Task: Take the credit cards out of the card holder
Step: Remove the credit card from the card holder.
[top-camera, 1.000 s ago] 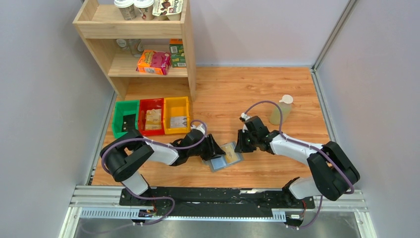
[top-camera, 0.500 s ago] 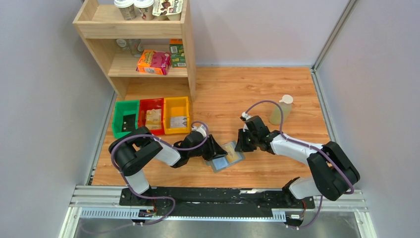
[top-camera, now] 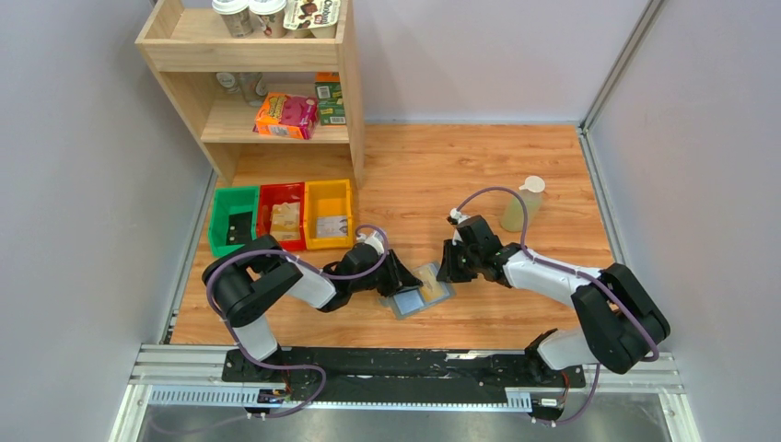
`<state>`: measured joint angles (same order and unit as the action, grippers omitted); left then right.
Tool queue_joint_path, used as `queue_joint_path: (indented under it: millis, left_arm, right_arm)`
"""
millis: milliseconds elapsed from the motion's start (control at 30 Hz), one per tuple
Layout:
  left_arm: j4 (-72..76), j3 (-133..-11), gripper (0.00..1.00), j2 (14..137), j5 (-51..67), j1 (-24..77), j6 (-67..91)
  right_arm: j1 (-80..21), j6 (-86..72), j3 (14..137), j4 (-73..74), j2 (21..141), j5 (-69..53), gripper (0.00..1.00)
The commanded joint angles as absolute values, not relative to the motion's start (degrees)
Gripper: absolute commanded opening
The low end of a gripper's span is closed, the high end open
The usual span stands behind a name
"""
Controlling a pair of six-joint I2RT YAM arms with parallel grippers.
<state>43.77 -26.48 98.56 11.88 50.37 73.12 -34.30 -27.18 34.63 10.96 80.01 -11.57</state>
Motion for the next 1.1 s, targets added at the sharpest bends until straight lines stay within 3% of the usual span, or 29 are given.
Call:
queue_joint_path:
  millis: [0,267,533,800,933,1067]
  left_arm:
    - [46.2,-27.9,0.30,97.2,11.9,51.1,72.3]
    - [47.0,-28.5,0.29,96.6,11.3,51.6,71.0]
    - [46.5,-28.4,0.39,97.9,9.4,51.8,71.8]
    - [45.5,-27.2,0.38,99.7,8.3,52.0,74.0]
    - [45.5,-27.5,0.33,98.4,8.4,52.0,73.0]
    - [45.7,-27.6,0.18,96.3,8.1,51.9,72.3]
  right_arm:
    - [-34.8,-27.2,32.6,13.9,80.8,-11.4,0.16]
    - [-34.8,-27.6,32.2,13.2,81.2,-12.5,0.16]
    - [-34.9,-28.0,32.1,12.7,81.3,-13.3,0.16]
    - [-34.9,-28.0,31.6,12.7,80.9,-13.2,0.16]
    - [-34.9,-28.2,31.6,12.5,81.2,-13.2,0.16]
    - [-34.9,-28.3,31.6,12.7,81.6,-13.2,0.16]
